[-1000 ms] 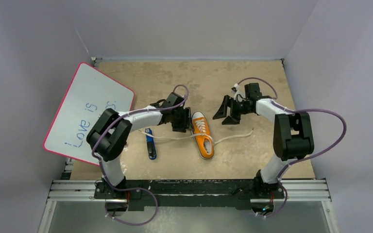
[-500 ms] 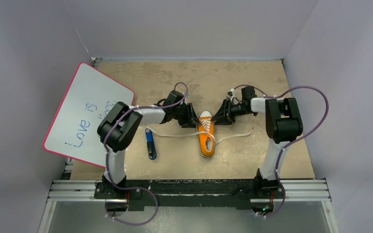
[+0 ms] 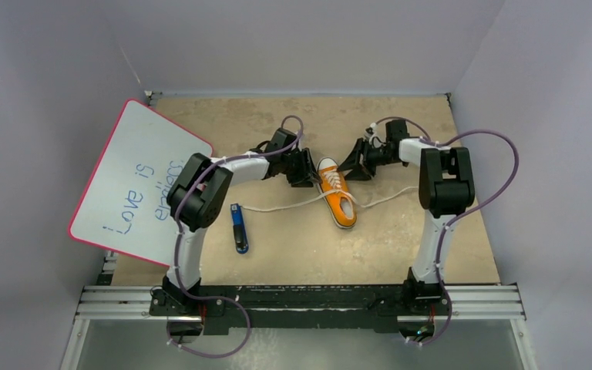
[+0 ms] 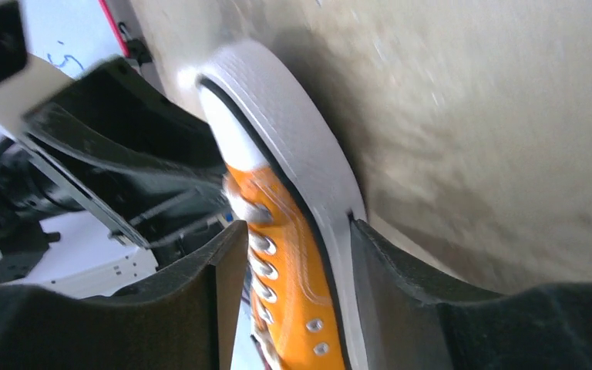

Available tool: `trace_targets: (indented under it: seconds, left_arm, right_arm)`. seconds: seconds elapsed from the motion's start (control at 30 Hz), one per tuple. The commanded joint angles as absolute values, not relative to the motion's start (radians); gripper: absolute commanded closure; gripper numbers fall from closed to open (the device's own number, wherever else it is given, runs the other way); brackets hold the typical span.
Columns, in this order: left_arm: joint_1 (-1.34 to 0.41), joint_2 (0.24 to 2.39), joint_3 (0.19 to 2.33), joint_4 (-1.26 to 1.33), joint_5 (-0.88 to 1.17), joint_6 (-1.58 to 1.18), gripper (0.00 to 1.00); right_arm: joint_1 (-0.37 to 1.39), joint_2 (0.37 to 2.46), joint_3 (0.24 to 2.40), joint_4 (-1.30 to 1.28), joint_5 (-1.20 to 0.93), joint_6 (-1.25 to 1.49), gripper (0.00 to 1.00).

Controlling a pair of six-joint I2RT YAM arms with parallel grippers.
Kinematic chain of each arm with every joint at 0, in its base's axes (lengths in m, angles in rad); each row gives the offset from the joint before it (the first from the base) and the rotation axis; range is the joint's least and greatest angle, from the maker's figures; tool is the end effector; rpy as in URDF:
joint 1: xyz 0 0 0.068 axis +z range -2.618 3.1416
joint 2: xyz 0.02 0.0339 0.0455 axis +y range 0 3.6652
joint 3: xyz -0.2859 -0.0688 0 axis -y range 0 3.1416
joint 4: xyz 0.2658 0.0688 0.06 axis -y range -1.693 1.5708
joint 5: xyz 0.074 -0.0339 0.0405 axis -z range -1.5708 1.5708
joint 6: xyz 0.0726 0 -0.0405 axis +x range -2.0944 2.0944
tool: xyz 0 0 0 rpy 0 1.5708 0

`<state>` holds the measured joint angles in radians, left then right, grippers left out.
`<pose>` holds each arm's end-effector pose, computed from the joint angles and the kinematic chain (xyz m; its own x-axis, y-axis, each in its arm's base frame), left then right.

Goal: Tie the shoes

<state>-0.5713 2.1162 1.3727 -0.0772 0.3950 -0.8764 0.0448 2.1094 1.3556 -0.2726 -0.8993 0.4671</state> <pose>0.4061 -0.2942 0.1190 -0.9469 -0.2345 -0.2199 -0.0123 0.7101 -0.7040 0.4602 0.0775 0.1188 -0.9580 0.2375 -0.1608 -0.0017 0.5560 0.8312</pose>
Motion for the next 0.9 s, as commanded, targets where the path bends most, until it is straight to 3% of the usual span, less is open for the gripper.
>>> trace_targets:
  seconds: [0.0, 0.07, 0.17, 0.3, 0.5, 0.63, 0.87]
  left_arm:
    - [-0.545, 2.012, 1.365, -0.231, 0.298, -0.668, 0.60]
    - [-0.546, 1.955, 1.327, -0.253, 0.297, -0.635, 0.59]
    - [-0.546, 1.877, 1.285, -0.304, 0.288, -0.594, 0.57]
    - [-0.546, 1.780, 1.219, -0.328, 0.306, -0.548, 0.55]
    - [-0.546, 1.673, 1.176, -0.402, 0.292, -0.532, 0.51]
    - [-0.546, 1.627, 1.140, -0.345, 0.292, -0.522, 0.49]
    - [-0.551, 1.766, 1.233, -0.412, 0.294, -0.318, 0.50]
  right_arm:
    - [-0.011, 2.026, 1.253, -0.375, -0.904, 0.407, 0.42]
    - [-0.039, 1.998, 1.199, -0.378, -0.914, 0.380, 0.33]
    - [-0.028, 1.988, 1.135, -0.361, -0.953, 0.337, 0.30]
    - [0.032, 1.940, 1.040, -0.271, -0.984, 0.388, 0.29]
    - [0.081, 1.841, 0.874, 0.029, -1.038, 0.687, 0.31]
    - [0.070, 1.767, 0.942, -0.226, -0.837, 0.530, 0.29]
    - [0.066, 1.705, 1.093, -0.599, -0.541, 0.267, 0.31]
